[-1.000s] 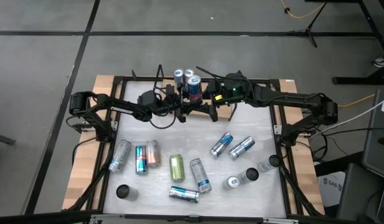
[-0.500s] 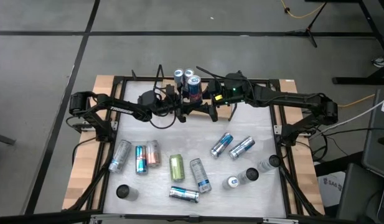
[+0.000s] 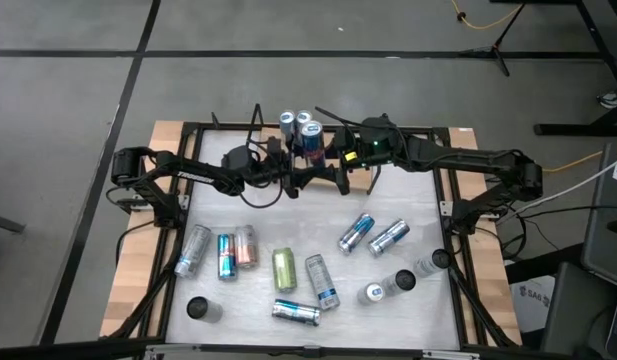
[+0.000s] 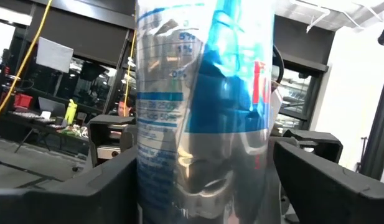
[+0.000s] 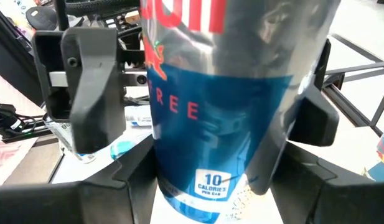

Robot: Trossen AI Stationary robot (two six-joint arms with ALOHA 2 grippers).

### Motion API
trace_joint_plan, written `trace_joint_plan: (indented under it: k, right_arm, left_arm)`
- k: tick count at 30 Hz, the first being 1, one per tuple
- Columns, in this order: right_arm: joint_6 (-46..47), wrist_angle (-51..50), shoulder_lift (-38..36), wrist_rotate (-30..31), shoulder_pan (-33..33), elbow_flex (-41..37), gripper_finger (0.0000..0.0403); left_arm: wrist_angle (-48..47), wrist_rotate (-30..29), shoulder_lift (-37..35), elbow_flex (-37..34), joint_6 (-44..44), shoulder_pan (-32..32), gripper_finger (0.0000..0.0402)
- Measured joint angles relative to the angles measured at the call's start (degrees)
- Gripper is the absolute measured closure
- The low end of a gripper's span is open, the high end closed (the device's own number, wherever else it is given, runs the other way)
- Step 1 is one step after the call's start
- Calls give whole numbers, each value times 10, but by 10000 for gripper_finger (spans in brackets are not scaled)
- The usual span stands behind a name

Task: Place canned beverage on shelf
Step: Put the blue soda can on the shelf

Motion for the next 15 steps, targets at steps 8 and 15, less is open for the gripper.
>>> trace_joint_plan:
  k: [8,15]
  right_arm:
    - [-5,-22,-10,-2,1,0,166]
    - [-13,-43,-23,-2,-3,1,166]
  left_arm:
    - [-1,27,1,0,-4,-1,62]
    - [-1,26,1,0,-4,-1,62]
